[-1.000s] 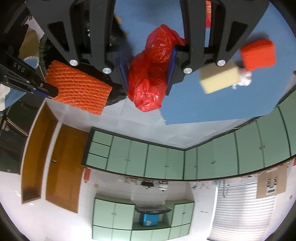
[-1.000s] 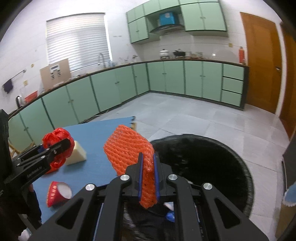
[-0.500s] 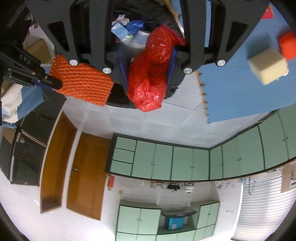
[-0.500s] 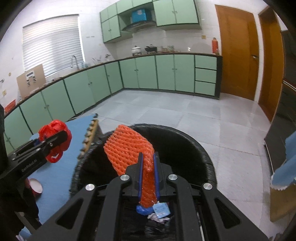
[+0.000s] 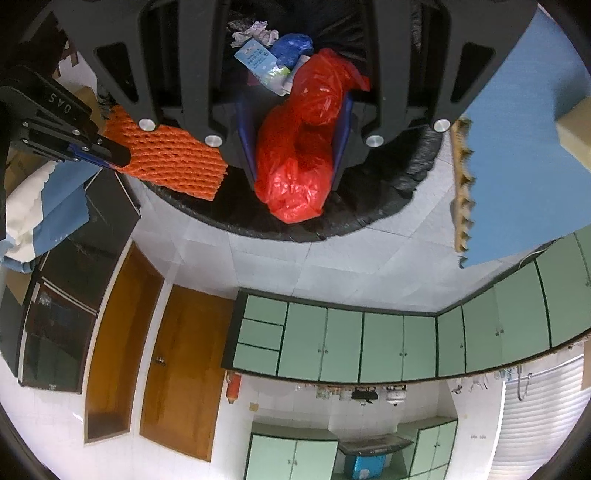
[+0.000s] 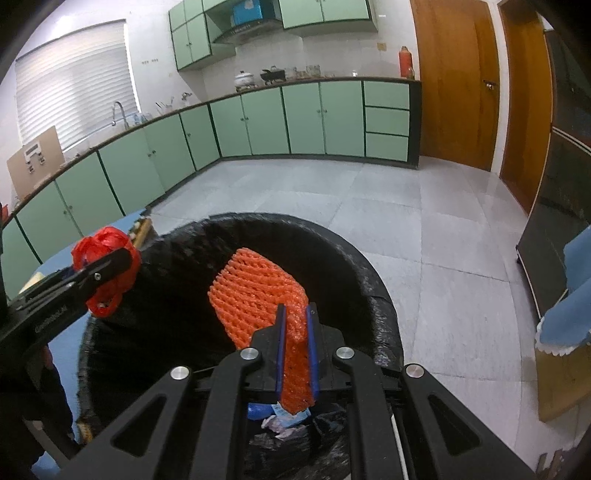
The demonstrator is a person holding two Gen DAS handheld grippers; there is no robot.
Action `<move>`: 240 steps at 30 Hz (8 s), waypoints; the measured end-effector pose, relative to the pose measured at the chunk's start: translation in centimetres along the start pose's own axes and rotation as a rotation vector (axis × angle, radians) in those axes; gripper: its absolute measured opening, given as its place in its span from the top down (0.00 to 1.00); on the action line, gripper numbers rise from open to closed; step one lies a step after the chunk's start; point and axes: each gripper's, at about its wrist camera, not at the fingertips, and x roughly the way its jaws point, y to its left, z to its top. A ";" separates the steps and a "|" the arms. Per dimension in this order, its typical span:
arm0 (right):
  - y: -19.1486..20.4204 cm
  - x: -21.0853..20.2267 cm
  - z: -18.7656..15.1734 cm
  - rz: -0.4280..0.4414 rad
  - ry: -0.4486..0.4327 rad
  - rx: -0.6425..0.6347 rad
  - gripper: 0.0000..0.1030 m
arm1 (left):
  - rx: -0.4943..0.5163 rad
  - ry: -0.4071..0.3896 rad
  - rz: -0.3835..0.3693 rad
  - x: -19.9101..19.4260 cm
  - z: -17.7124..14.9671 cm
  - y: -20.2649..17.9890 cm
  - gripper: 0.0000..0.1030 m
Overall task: Collect trash
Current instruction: 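Carry red bag and orange net over the bin and open both tools, then move both tools back over the mat toward the red paper packet, then grasp the red paper packet with the left tool and lift it, then grasp the yellow sponge with the right tool while the left tool holds the packet, then carry the red packet and yellow sponge over the black bin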
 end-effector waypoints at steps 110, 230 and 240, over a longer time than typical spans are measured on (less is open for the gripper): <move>20.0 -0.3 -2.9 0.248 -0.010 -0.200 0.06 | -0.357 0.083 0.390 -16.2 -11.0 17.4 0.61; 11.1 -6.4 5.5 0.234 -0.185 -0.217 0.79 | -0.060 -0.197 0.071 -11.9 1.4 4.9 0.84; 6.3 -3.3 4.3 0.166 -0.119 -0.137 0.79 | -0.030 -0.124 -0.006 -5.6 0.5 1.1 0.84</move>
